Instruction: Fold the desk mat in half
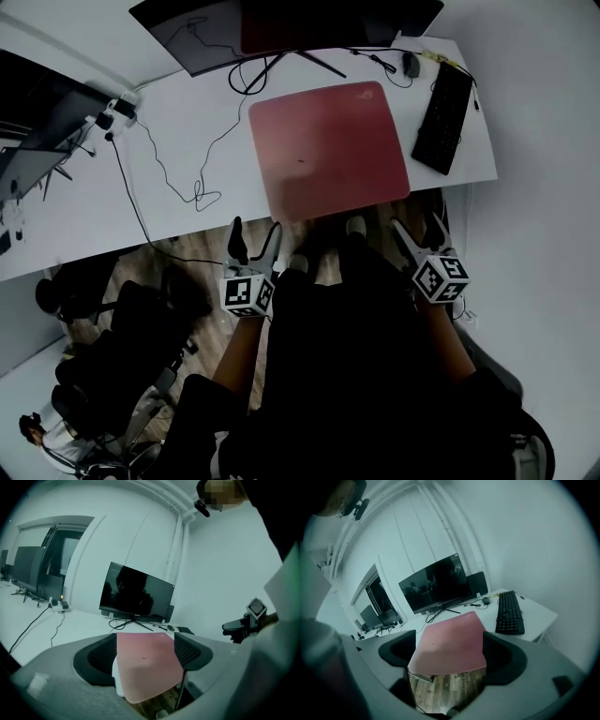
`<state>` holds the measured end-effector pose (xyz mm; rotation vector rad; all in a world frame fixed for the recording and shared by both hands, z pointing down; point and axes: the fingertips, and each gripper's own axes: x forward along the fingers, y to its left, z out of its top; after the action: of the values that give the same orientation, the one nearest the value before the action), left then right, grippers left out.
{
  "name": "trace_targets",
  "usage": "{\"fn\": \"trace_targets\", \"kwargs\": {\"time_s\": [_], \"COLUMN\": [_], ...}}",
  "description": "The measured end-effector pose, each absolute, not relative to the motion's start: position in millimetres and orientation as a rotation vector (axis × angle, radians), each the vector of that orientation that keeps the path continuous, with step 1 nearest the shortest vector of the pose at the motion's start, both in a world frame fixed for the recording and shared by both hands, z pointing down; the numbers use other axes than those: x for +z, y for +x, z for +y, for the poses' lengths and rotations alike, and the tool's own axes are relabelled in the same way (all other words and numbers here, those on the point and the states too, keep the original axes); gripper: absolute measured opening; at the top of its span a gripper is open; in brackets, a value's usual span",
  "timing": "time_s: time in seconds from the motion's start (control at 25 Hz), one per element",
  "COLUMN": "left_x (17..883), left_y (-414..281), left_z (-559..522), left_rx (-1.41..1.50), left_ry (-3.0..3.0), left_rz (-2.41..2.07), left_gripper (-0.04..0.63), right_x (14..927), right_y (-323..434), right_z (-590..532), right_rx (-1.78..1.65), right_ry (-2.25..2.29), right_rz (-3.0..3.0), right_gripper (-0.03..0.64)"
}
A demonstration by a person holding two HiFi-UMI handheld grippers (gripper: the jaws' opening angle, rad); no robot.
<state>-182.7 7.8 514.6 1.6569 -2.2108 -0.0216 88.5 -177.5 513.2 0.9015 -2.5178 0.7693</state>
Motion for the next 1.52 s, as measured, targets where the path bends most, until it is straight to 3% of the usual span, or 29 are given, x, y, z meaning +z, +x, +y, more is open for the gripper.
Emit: {"fn": "trace_targets", "kwargs": {"time_s": [0.44, 1.12, 1.36, 1.52], "left_x": [560.7, 651.2, 698.0, 721.7], "left_y": [-148.9, -148.9, -163.8, -172.6], "left_z": [-34.9, -25.2, 3.8, 10.5], "left_rx": [-0.034, -0.09, -0.196, -0.234], "left_ry": [1.36, 1.152, 0.982, 0.941], "left_rz": [-2.214, -2.028, -1.966, -1.917], "left_gripper": [0.367, 0.367, 0.367, 0.367], "right_x": [570.4, 640.6, 680.2, 712.4], "right_y": [127.0, 112.8, 116.2, 119.8], "right_z": [-278.0, -282.2, -293.0, -291.8], "right_rx": [0.907, 0.916, 0.87, 1.011], "right_ry": [0.768, 0.514, 0.61, 0.678], "right_rz": [-2.458, -2.301, -2.18, -2.073], "right_gripper": [0.436, 0.436, 0.436, 0.436]}}
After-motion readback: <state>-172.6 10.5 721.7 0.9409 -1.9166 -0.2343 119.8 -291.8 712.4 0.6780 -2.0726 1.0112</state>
